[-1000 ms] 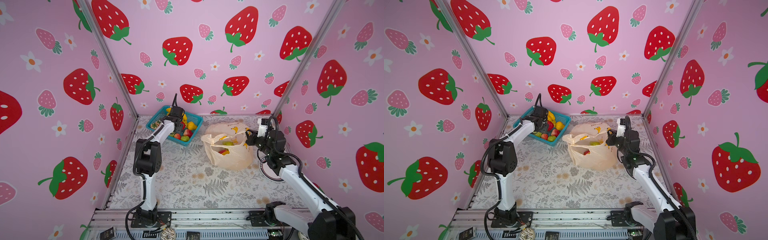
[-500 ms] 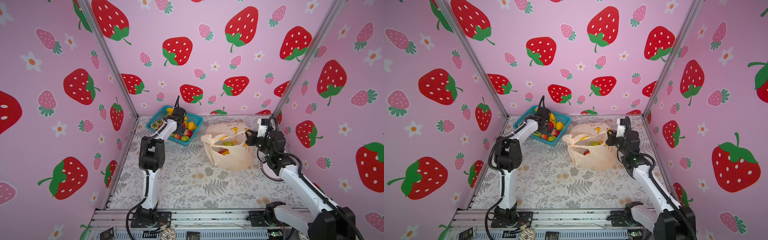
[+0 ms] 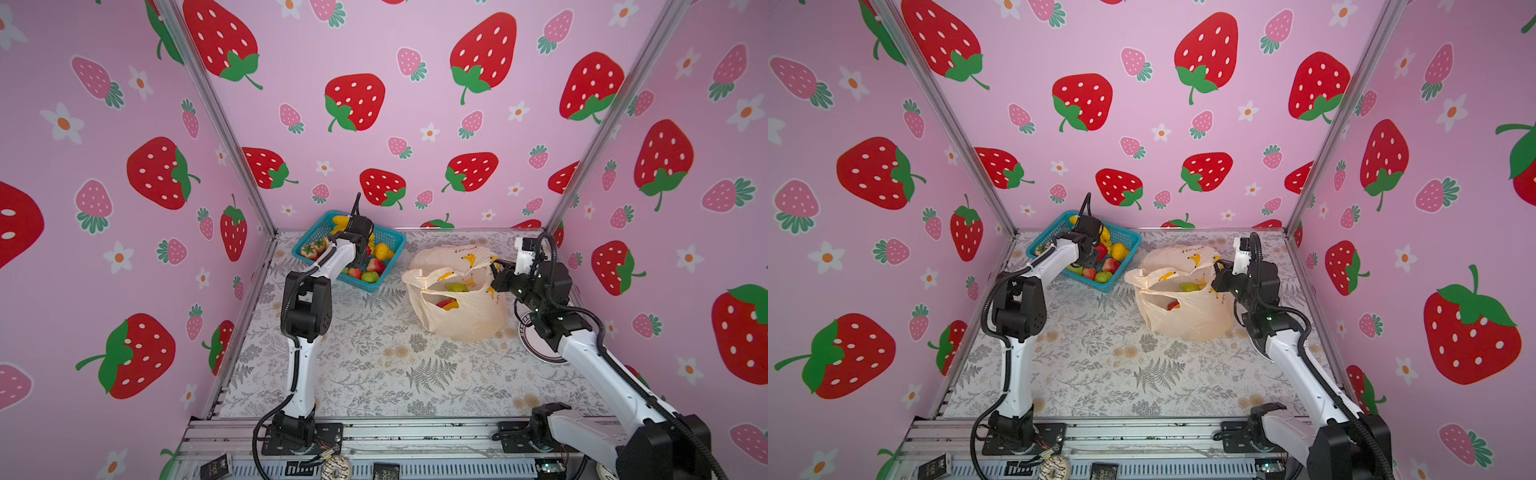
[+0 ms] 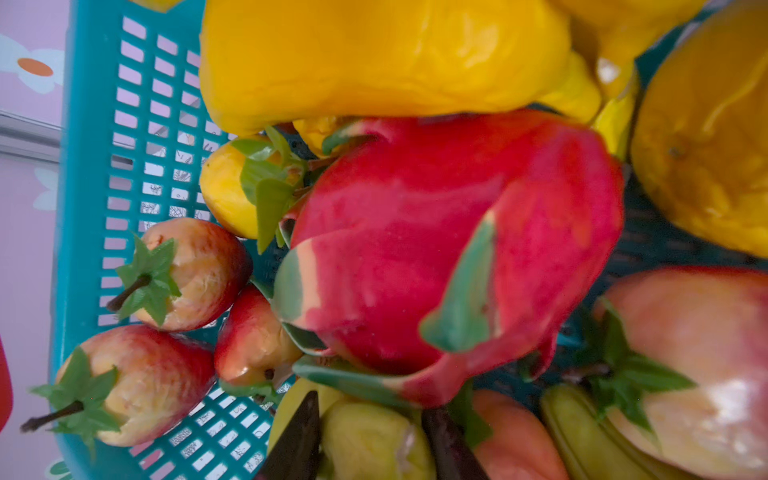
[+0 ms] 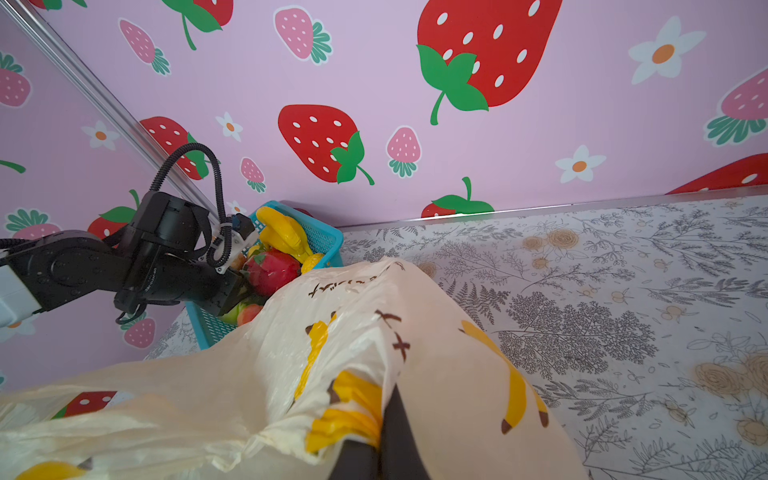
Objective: Place the fake fruits into the plastic bag and tie a complex knot
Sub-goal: 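Grasp the green pear in the basket with the left gripper, then carry the green pear into the bag mouth with the left gripper and release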
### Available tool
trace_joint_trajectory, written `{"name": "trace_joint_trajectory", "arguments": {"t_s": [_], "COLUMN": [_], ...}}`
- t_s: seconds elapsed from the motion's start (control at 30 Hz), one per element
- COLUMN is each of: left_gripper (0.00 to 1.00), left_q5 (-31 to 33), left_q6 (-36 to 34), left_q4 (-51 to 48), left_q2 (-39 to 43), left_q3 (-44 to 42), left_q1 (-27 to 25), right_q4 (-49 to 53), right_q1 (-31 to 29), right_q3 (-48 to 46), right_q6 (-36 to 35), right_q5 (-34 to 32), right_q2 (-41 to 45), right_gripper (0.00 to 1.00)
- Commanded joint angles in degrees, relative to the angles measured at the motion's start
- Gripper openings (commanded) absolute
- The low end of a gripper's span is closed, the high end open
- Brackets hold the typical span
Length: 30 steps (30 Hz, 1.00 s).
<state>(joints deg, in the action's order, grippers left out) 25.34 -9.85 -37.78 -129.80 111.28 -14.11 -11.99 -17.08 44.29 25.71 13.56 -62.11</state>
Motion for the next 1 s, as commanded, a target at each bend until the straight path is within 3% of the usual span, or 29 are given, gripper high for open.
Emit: {"name": "trace_joint_trajectory", "arguments": {"t_s": [0.0,0.33,0.5,0.6,0.83,0.97], "left_gripper": [0.35,0.26,0.25,0.25,0.26,0.26], "left_q5": [1.8,2.4,-1.7,-9.1,-30.1,-36.2], "left_q6": [0.0,2.1,5.4,9.5,22.2,30.9], "left_q4": [-1.6,3.3,5.6,8.4,26.6,35.2], "left_q2": [1.7,12.6,21.7,29.5,48.0,55.1], "left_q3": [1.2,-6.0,-11.6,-18.0,-43.8,-55.2], "left_q1": [0.1,0.0,-0.6,-1.6,-3.9,-5.8], "right_q4": [-1.5,-1.6,-1.6,-1.5,-1.5,-1.8], "right_q1": [0.3,0.3,0.3,0.3,0.3,0.3], "right_q3": [-0.7,-0.7,-0.7,-0.7,-0.6,-0.8], "right_q6": [0.3,0.3,0.1,0.0,-0.1,-0.1], "right_q5": [0.2,0.2,-0.2,-0.3,-0.5,-0.6], "right_q2": [1.5,0.8,0.5,0.5,0.0,-0.2], "right_gripper": [0.00,0.00,0.00,0.00,0.00,0.00]}}
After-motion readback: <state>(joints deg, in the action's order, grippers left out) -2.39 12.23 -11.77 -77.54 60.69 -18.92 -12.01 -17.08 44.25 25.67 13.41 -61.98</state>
